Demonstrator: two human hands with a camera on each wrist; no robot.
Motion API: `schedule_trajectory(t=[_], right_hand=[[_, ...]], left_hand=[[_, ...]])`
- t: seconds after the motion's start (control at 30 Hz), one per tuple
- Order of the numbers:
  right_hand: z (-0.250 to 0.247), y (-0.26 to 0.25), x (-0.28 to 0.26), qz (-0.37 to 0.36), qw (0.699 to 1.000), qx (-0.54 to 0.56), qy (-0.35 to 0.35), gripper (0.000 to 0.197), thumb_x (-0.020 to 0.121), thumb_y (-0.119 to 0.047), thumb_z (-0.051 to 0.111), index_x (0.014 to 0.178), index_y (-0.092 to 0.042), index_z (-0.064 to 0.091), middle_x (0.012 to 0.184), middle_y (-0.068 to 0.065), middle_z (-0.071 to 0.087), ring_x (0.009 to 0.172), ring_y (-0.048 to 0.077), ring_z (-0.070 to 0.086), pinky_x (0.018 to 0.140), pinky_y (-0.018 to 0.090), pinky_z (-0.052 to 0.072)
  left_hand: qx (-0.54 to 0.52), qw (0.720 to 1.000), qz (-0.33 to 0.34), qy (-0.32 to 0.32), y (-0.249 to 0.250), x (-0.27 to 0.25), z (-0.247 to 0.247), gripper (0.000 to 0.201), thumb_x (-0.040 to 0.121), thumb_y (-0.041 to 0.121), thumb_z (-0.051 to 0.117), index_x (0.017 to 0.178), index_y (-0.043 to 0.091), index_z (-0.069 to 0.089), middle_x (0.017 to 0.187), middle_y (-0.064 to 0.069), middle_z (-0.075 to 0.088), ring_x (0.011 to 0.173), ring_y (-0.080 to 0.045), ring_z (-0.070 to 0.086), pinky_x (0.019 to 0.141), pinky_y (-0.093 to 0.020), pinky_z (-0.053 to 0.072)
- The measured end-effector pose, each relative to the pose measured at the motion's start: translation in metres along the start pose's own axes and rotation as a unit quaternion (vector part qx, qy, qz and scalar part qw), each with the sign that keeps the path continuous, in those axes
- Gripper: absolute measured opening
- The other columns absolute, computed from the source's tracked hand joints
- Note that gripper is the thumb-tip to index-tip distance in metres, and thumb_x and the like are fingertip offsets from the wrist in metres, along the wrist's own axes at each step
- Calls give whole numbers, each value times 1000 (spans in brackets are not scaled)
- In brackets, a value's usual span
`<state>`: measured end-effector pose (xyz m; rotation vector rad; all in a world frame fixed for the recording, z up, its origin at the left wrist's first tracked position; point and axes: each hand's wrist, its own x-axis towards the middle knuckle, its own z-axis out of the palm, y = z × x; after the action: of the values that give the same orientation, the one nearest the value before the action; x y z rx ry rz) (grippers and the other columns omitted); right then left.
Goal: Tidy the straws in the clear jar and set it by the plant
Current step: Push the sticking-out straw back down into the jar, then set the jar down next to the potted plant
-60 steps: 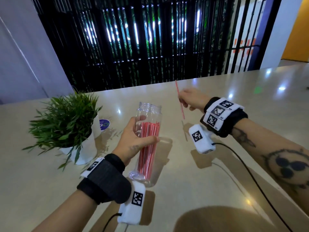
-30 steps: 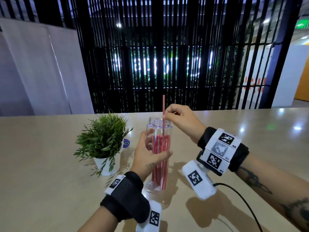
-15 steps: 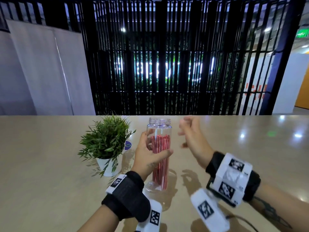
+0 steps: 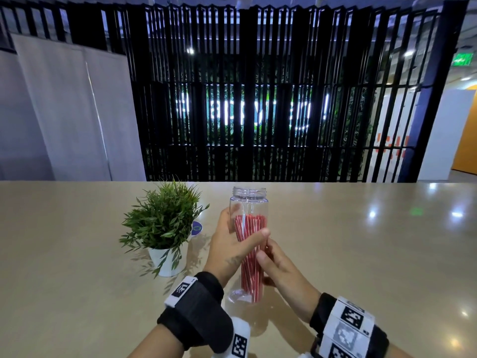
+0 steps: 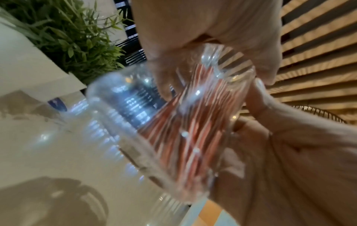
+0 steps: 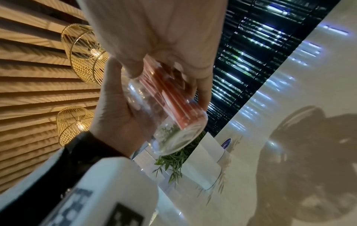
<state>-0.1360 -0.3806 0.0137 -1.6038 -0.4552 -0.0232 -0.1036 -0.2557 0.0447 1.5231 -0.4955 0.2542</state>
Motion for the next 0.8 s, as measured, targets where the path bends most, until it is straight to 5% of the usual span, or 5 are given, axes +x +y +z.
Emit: schedule_trajectory(t=[0.13,0.27,0.4,0.6,0.8], right_hand=[[1,2,12,-31,997,-11,71,33,85,-36,53,114,-35,37,117,4,55,106,14,59,87,25,52],[9,11,37,-56,984,-90,143,36,85,-18,59,109,-39,41,115,2,54,104,12,57,82,16,51],[14,16,70,-52,967,-186,165,60,74,-10,58,128,-24,38,123,9,51,112,21,52,97,39,48],[1,12,111,-20,976,-199,89,58,83,-11,60,134,-16,33,111,5,47,105,23,51,91,35,45],[-3,42,126,60,975,-209,45,65,85,0,53,140,-13,22,142,13,36,128,29,40,96,32,38]], left_hand=[[154,982,42,104,-4,-4,-3,78,55,65,69,116,29,38,102,6,47,92,-6,52,77,-17,43],[193,975,48,102,-8,-4,-2,59,74,55,60,120,23,43,110,3,43,98,-7,45,93,-29,44],[200,975,14,94,-7,18,-11,79,71,44,68,134,11,34,129,-5,42,115,-14,43,100,-29,37],[151,986,-37,56,-25,64,-46,71,67,44,72,126,15,45,127,-10,56,117,-22,51,103,-42,40],[73,989,-121,-34,-77,69,-59,76,55,53,69,123,28,44,123,-4,58,119,-21,50,107,-48,35]])
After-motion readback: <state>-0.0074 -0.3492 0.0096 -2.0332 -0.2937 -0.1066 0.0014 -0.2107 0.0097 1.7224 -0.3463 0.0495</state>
